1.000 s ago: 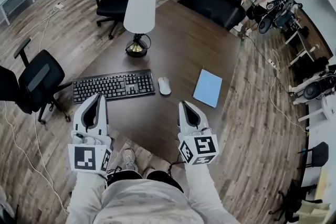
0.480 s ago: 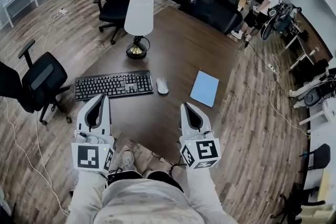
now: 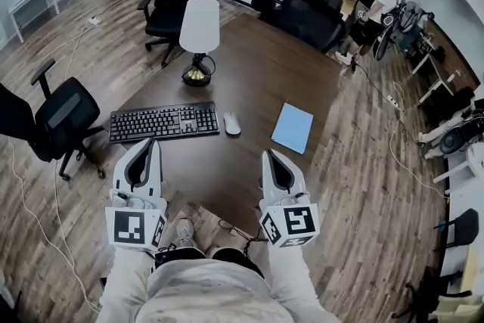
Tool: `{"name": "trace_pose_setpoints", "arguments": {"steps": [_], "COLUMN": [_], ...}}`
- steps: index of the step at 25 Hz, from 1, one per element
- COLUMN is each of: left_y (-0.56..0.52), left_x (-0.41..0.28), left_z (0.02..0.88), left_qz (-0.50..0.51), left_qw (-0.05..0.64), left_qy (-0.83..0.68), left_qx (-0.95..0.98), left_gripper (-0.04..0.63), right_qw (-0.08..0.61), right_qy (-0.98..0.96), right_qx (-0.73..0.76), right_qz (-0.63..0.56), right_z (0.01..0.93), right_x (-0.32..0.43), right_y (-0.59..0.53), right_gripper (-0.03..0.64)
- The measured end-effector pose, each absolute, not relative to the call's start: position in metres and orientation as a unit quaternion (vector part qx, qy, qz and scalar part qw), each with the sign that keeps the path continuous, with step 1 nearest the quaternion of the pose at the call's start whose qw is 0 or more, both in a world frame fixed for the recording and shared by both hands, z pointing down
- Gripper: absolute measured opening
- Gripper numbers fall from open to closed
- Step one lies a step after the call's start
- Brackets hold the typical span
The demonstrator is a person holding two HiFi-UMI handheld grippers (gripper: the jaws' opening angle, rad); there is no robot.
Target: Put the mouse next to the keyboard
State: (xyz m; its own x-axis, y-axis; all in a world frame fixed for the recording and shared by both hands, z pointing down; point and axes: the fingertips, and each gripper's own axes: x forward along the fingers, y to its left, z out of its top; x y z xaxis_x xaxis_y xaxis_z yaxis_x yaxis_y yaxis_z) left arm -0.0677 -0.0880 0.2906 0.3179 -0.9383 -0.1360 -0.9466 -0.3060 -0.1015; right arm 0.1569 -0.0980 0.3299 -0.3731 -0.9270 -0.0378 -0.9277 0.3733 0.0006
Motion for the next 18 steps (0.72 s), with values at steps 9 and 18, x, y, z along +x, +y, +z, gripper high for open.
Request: {"name": "trace_pose_setpoints", "arguments": {"steps": [9,18], "left_y": [-0.078,-0.078], "left_x": [-0.06,-0.054], "left_z": [0.286,0.287], "left_qz": [0.026,0.028], "left_qw": [0.087,0.088], "left_qy": [0.583,0.58], "left_qx": [-0.808,-0.81], "left_gripper": [0.005,0.005], "right_qw": [0.025,0.029], "right_qy": [0.827,0.825], "right_qx": [-0.562,-0.564], "right_qz": [0.012,0.014], "right_z": [0.325,0.323], "right_x": [0.164,0.168], "right_y": [-0.087,-0.086], "right_gripper": [0.011,0.011]}}
